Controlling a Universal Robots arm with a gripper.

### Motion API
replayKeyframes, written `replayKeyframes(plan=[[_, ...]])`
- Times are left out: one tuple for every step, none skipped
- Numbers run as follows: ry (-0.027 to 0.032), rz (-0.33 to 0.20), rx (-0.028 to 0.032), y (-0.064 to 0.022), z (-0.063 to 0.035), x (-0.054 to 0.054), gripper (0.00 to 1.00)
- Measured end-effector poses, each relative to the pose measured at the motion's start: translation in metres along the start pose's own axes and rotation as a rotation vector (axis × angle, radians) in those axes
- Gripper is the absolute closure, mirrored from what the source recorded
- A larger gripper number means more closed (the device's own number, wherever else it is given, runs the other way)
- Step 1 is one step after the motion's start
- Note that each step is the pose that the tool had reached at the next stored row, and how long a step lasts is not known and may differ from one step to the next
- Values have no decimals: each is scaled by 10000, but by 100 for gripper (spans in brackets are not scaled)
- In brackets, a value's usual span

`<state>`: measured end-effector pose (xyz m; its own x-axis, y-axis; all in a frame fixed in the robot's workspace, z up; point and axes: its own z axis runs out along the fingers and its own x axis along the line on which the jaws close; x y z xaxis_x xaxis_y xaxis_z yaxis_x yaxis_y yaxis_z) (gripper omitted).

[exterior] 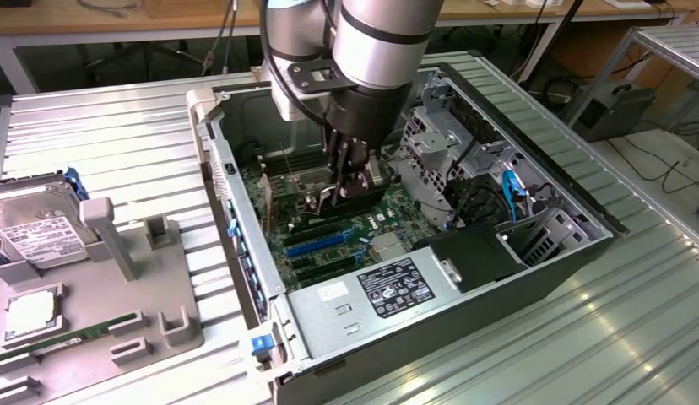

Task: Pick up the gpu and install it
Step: 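Insert the gpu into the slot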

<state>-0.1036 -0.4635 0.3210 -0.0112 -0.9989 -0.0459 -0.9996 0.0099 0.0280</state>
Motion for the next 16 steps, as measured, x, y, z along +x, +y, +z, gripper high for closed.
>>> replayKeyframes(plan=[[0, 0, 9, 6, 15, 1, 74], [-1, -1, 16, 10, 29, 2, 74], [-1, -1, 22, 14, 43, 2, 74], [-1, -2, 30, 19, 57, 3, 74], [-1, -2, 41, 24, 71, 4, 74], [-1, -3, 53, 29, 85, 5, 74], [-2, -3, 69, 35, 100, 5, 74], [-1, -3, 80, 38, 110, 6, 74], [-2, -4, 88, 38, 117, 6, 74], [-2, -6, 91, 38, 123, 7, 74], [-1, -6, 92, 38, 128, 7, 74], [-1, -5, 94, 39, 135, 7, 74], [-1, -4, 96, 40, 145, 7, 74], [-2, -4, 101, 43, 158, 8, 74], [-2, -1, 106, 46, 175, 9, 74], [-1, 6, 111, 51, 191, 10, 74]])
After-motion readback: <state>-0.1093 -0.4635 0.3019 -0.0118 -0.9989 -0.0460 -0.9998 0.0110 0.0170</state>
